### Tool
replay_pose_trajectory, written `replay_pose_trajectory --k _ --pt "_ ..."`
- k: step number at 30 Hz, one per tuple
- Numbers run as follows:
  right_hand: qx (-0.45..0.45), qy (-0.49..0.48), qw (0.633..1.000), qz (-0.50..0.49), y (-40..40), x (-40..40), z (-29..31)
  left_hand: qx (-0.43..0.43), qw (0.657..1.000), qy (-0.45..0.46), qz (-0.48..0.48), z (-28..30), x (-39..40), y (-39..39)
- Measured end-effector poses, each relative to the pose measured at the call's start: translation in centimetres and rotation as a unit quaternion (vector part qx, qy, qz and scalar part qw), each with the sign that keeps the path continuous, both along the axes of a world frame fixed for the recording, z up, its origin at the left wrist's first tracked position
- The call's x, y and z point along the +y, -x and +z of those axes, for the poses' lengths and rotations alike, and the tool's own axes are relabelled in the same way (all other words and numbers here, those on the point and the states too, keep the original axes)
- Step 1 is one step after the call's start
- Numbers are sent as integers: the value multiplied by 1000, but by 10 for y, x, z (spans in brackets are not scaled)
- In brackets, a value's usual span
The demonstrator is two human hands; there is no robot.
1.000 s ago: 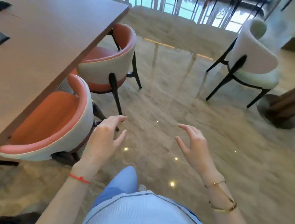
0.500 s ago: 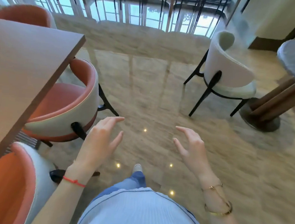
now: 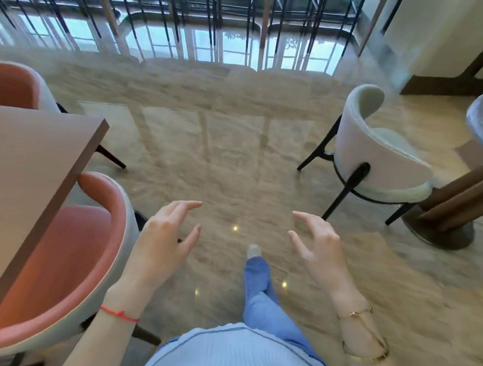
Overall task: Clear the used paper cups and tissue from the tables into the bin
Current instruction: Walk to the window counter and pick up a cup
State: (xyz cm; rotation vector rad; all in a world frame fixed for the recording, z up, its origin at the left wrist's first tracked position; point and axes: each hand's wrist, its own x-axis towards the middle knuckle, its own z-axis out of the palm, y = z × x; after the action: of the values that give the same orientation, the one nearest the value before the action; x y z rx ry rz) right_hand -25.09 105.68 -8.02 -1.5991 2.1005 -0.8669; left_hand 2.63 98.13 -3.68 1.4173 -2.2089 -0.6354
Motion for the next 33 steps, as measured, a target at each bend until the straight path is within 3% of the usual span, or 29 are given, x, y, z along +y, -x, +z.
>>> replay_pose_trajectory --k 13,21,33 --pt "9 -8 998 65 102 -322 21 27 998 26 53 8 -297 106" --pt "3 -19 990 138 120 -504 22 22 991 5 130 5 -440 123" --pt "-14 -13 993 118 141 -787 8 4 994 4 107 -2 -732 137"
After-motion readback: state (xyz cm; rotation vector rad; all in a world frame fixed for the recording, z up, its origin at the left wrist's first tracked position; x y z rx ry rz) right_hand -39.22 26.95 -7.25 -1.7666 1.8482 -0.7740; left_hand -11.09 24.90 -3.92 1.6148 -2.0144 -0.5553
